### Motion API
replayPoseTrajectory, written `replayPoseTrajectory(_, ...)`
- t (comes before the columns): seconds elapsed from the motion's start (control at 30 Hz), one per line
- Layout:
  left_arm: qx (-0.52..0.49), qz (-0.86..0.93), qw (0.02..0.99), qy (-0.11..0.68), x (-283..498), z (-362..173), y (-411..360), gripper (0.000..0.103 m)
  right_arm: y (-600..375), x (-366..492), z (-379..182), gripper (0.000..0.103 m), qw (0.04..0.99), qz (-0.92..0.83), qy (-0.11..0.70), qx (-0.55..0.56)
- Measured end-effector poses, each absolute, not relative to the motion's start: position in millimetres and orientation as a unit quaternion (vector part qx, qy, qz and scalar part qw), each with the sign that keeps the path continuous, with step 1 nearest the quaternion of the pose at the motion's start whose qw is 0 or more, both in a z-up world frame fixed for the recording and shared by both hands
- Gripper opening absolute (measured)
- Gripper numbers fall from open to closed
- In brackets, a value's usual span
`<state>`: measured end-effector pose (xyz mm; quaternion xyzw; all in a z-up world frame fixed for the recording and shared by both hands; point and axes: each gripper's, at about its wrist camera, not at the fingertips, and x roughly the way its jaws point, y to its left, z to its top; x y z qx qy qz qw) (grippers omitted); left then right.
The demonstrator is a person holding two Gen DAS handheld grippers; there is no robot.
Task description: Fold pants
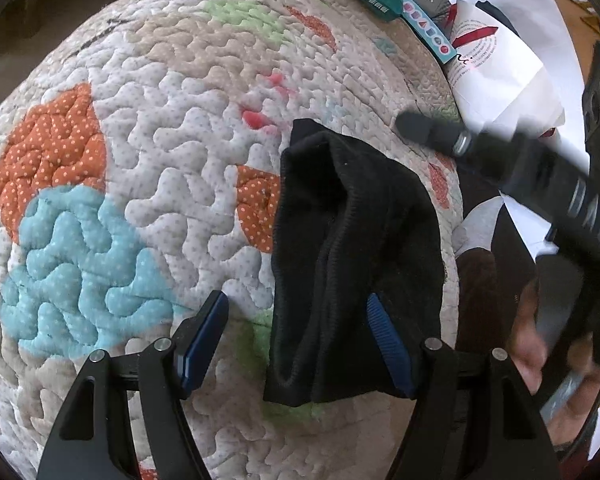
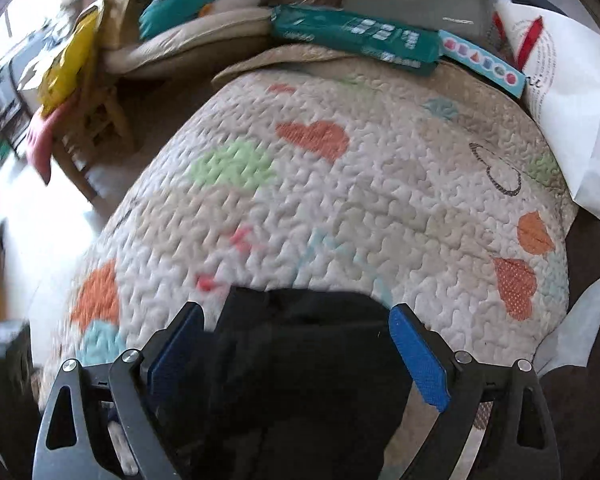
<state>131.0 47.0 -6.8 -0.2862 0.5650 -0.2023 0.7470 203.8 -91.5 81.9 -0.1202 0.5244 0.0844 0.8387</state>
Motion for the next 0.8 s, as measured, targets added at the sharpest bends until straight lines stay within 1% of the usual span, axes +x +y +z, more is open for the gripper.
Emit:
replayPoseTrajectory(0.1, -0.272, -0.199, 0.757, 0.560, 129, -2, 44, 0.071, -80, 195, 54, 0.096, 0.815, 0.073, 0.549, -0.171)
replayPoseTrajectory(0.17, -0.266, -0.199, 0.763, 0.554, 129, 4, 44, 0.071, -82, 196, 39, 0.096, 0.808, 0.074, 0.564, -0.152)
replayPoseTrajectory(0.2, -0.264, -0.201, 0.767, 0.550, 128, 8, 45, 0.071, -86, 195, 42, 0.095, 0.816, 0.069, 0.559, -0.132)
replayPoseTrajectory(0.3, -0.257, -0.206, 0.786, 0.523, 130, 27, 50, 0.071, -103, 187, 73, 0.095, 0.857, 0.053, 0.507, -0.077)
replayPoseTrajectory(0.37, -0.226, -0.199, 0.819, 0.488, 128, 48, 52, 0.071, -117, 168, 104, 0.096, 0.888, 0.031, 0.455, -0.062)
replayPoseTrajectory(0.5, -0.106, -0.161, 0.903, 0.383, 109, 92, 41, 0.072, -138, 116, 136, 0.096, 0.924, -0.013, 0.378, -0.062)
replayPoseTrajectory(0.63, -0.025, -0.134, 0.950, 0.280, 76, 121, 26, 0.079, -154, 62, 142, 0.096, 0.940, -0.043, 0.334, -0.053)
replayPoseTrajectory(0.8, -0.011, -0.113, 0.964, 0.239, 47, 148, 19, 0.080, -169, 11, 142, 0.097, 0.951, -0.029, 0.308, -0.006)
